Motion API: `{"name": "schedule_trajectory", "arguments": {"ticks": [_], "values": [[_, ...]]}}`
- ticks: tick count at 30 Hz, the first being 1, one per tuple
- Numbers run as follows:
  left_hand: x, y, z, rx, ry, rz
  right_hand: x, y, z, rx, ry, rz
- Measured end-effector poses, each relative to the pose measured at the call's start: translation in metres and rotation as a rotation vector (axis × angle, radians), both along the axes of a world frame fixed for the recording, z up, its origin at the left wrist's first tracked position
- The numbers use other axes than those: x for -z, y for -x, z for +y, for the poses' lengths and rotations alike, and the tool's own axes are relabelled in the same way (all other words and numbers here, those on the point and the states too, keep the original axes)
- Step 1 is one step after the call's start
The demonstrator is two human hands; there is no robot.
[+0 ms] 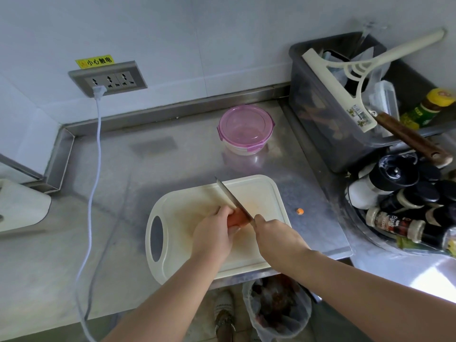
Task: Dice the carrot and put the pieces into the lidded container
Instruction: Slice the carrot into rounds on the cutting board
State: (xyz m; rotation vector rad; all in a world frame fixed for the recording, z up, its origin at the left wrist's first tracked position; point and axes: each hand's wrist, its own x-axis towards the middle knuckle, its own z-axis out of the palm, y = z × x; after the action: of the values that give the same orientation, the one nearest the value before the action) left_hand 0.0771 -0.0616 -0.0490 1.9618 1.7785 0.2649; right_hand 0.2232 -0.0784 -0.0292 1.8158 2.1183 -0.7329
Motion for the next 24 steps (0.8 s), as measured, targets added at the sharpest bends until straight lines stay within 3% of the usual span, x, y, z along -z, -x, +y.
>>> {"name": "schedule_trajectory", "arguments": {"ticks": [4,10,14,21,22,24], "values": [[-0.002,0.000,0.000,0.005,0.001,0.005,0.000,0.003,-0.001,0.083,-0.022,0.064],[-0.002,-0.001,-0.002,-0.011,0.017,-0.008,0.008,0.003,-0.002,0.028,-0.004,-0.058],[-0.002,0.000,-0.002,-0.015,0.037,-0.015,0.009,-0.002,0.003,0.054,-0.004,-0.008],[0.005,0.008,0.001,-0.030,0.112,-0.080,0.013,-0.020,0.001,0.027,-0.202,-0.072],[0.004,0.009,0.002,-0.064,0.082,-0.115,0.012,-0.021,0.000,0.023,-0.223,-0.073],[-0.004,0.013,0.004,-0.157,-0.163,-0.218,0.010,-0.024,-0.002,0.018,-0.287,-0.084]]}}
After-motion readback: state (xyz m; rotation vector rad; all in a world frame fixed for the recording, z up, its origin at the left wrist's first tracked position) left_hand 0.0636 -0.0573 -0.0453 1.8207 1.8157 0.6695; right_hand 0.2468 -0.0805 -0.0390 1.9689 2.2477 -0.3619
